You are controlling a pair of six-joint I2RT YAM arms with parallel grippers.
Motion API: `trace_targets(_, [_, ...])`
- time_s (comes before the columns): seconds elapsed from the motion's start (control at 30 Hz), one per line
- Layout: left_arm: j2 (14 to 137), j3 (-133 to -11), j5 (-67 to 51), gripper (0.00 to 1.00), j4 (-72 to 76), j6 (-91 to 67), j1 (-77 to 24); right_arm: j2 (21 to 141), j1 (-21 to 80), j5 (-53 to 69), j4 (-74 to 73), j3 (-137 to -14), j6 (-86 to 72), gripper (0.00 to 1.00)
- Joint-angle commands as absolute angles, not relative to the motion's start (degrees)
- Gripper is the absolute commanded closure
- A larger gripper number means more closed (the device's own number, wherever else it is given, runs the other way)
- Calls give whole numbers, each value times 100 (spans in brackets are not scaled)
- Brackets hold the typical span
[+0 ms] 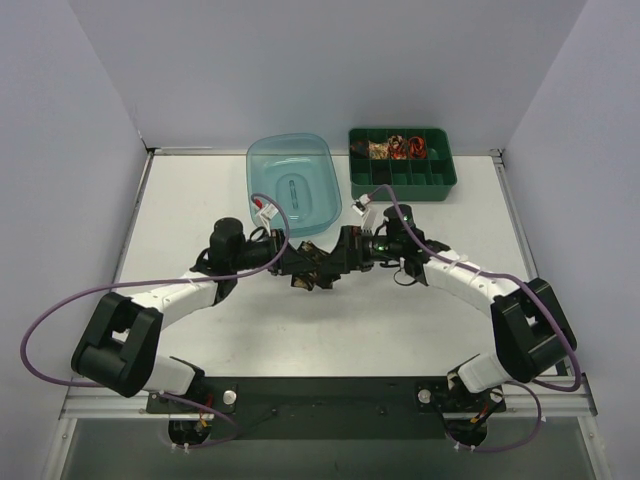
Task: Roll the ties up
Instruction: Pick up the tie at the center of the board.
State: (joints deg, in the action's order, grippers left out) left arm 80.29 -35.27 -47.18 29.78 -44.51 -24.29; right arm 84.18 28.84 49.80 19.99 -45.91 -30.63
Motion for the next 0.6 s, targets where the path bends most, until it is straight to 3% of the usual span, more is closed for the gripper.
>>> trace_targets(0.0, [7945, -3858, -4860, 100, 3471, -4509, -2461, 8262, 3155, 5414, 2355, -4816, -2988, 14])
trace_targets(0.1, [8006, -3902, -4913, 100, 3621, -4605, -2470, 8306, 3234, 5528, 2662, -4729, -3190, 16])
trace_targets(0.2, [8059, -3911, -4957, 100, 3805, -4710, -2487, 8367, 3243, 5686, 3198, -4658, -3559, 26])
trace_targets(0.33, [8112, -3937, -4948, 100, 3964, -4790, -2549, 8464, 3261, 5766, 3664, -4658, -3858, 33])
trace_targets(0.57, [8112, -4008, -4808, 100, 3999, -4816, -2637, 8745, 3410, 5818, 3823, -4816, -4069, 43])
